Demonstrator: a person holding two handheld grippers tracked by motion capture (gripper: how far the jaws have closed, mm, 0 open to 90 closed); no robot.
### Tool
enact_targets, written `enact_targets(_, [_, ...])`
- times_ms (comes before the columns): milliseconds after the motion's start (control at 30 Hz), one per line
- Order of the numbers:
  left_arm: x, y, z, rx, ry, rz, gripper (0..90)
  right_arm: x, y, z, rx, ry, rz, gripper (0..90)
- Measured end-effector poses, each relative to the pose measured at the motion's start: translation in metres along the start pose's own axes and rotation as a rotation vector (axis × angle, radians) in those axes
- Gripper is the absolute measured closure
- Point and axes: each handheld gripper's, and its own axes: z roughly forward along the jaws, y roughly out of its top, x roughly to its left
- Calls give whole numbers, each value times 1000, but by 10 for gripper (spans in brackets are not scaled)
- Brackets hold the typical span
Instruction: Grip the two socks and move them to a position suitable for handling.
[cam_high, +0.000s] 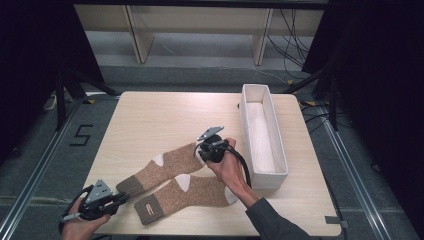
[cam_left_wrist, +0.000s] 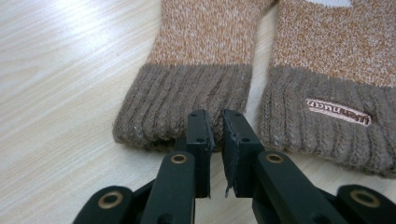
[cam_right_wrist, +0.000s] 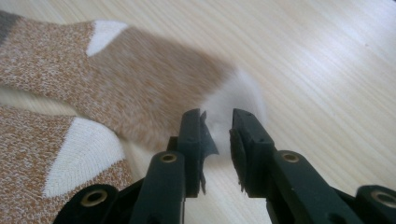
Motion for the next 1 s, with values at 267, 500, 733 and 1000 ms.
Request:
enact_targets(267, [9,0,-3,34,60,-1,804,-4,2,7,18,11,14,703])
enact_targets(500, [16,-2,-2,-12,61,-64,678,-7,2,32,65,-6,45,644])
enact_targets(733, [23,3,-3,-37,91,-151,526,-11,1,49,84,5,126,588])
enact_targets(1000, [34,7,8,2,90,-222,407,-20,-1,57,84,18,219,551])
